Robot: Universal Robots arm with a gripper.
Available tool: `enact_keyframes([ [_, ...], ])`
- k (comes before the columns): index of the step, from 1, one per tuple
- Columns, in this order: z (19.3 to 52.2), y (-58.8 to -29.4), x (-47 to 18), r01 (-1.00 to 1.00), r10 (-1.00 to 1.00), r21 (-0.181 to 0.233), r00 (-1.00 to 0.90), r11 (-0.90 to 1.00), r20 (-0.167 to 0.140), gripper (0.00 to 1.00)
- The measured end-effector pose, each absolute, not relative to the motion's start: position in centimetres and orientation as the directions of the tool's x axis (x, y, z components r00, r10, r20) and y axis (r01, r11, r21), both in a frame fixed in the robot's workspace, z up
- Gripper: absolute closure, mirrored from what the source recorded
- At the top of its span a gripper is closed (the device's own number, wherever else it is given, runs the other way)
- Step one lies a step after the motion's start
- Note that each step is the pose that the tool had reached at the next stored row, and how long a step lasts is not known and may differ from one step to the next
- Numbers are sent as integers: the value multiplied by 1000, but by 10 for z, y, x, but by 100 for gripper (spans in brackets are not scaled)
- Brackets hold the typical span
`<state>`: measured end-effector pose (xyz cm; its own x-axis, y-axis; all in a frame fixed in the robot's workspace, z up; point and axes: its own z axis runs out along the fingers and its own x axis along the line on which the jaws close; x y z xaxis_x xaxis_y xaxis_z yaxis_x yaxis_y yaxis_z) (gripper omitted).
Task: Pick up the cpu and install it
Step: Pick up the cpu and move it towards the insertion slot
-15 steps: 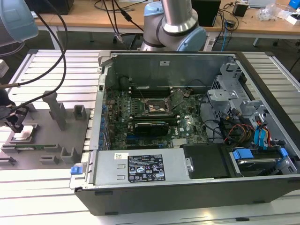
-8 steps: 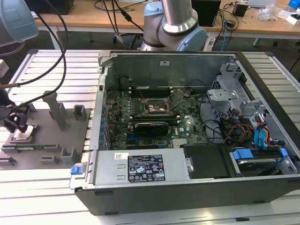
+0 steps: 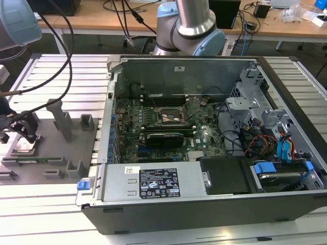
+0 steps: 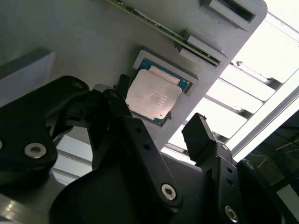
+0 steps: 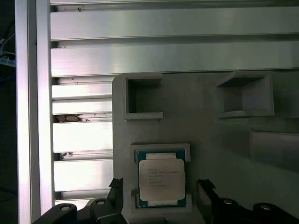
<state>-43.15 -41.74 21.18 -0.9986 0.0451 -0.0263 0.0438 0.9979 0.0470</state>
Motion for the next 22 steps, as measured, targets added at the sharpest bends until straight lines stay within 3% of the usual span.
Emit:
enact_keyframes([
  [22,188,-413,-425,23,25,53,-999,998,-23,27],
])
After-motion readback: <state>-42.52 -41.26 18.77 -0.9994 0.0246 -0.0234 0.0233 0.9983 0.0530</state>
